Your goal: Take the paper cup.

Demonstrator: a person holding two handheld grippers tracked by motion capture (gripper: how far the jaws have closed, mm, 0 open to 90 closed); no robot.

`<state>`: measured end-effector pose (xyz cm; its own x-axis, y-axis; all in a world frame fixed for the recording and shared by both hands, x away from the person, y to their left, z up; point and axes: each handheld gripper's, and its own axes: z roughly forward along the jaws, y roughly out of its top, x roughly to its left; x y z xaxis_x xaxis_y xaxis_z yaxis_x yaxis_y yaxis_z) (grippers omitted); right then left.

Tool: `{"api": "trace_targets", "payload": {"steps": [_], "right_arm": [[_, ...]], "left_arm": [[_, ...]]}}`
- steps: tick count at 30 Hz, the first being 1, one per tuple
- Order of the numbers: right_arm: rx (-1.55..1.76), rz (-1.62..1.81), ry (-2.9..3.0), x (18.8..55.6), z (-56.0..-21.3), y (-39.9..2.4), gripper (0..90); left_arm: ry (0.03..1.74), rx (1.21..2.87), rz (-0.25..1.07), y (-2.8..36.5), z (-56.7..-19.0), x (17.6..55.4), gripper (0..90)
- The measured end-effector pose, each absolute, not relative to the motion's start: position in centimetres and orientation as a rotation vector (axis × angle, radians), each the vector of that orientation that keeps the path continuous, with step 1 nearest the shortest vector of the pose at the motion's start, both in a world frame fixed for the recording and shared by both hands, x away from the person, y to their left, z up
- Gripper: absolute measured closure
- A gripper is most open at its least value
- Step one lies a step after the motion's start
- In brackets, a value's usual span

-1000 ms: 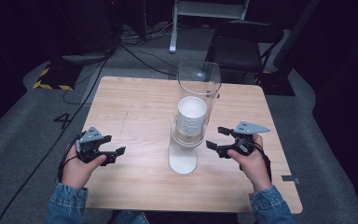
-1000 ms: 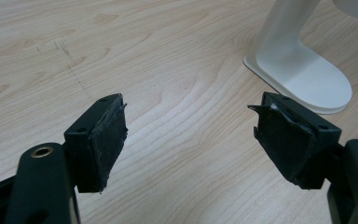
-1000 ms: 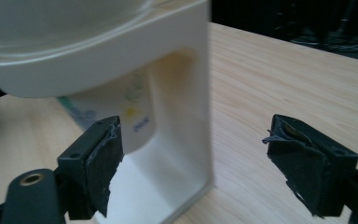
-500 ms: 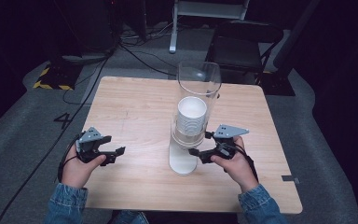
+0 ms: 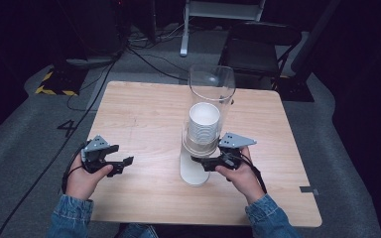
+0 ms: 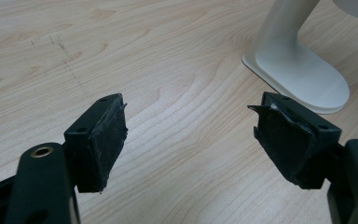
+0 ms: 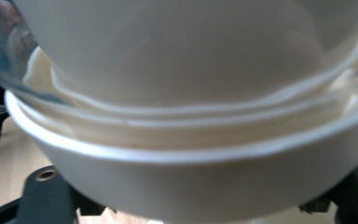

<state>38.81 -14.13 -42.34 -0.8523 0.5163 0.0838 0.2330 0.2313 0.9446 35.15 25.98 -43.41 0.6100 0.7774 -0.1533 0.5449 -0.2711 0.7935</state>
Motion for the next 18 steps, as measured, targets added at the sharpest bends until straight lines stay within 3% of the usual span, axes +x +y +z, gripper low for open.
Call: {"api": "trace_targets", "payload": {"steps": [18], "right_arm": [[0.683, 1.654, 2.229, 38.60, -42.55, -14.08, 28.9]], "left_arm": [[1.046, 1.953, 0.329, 25.99, -43.39, 35.16, 24.5]]}}
